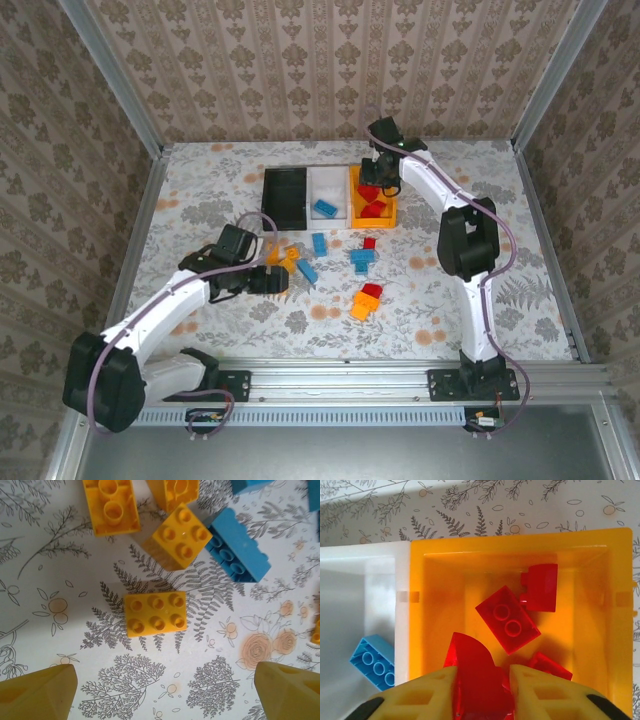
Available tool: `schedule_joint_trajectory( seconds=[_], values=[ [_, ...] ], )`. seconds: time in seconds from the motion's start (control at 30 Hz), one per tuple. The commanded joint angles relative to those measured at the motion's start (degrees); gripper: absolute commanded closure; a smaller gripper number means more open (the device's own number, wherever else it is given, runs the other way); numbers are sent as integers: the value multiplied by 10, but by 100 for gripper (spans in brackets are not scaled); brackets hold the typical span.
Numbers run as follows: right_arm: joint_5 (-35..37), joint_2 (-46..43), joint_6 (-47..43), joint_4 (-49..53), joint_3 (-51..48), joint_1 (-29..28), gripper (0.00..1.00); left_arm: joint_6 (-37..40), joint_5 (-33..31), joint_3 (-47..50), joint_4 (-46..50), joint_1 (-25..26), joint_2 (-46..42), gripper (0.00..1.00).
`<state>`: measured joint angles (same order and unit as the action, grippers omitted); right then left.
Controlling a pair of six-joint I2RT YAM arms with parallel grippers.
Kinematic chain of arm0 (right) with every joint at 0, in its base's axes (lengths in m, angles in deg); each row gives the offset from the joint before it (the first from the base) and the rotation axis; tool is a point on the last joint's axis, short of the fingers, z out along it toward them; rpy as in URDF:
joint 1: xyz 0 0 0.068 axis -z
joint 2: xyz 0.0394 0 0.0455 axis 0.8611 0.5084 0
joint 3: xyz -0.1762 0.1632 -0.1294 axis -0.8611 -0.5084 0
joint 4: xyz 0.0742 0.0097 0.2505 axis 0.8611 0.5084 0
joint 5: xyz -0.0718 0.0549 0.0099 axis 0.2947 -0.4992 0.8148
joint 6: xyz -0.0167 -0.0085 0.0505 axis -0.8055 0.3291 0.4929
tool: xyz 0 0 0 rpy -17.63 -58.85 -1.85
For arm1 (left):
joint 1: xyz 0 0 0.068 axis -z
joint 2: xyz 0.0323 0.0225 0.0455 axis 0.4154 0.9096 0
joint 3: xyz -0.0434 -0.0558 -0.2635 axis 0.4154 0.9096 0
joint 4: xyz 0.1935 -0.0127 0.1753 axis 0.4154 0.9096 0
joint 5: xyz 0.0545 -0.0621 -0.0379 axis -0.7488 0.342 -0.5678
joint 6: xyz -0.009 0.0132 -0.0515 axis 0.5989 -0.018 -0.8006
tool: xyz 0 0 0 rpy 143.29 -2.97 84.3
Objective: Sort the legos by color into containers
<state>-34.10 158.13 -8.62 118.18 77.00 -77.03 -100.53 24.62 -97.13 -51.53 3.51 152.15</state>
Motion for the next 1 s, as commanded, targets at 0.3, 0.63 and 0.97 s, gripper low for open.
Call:
schedule_joint_trajectory(
  seconds=[0.3, 0.63, 0.97],
  values=[
    [-40, -183, 7, -13, -128, 0, 41, -4, -27, -16, -19, 41, 114, 9],
    [-41, -485, 47, -57, -508, -14, 37, 10, -55, -31, -34, 58, 167, 15],
    [-59, -577, 109, -91, -663, -36, 37, 40, -80, -99, -17, 61, 264, 25]
  ],
)
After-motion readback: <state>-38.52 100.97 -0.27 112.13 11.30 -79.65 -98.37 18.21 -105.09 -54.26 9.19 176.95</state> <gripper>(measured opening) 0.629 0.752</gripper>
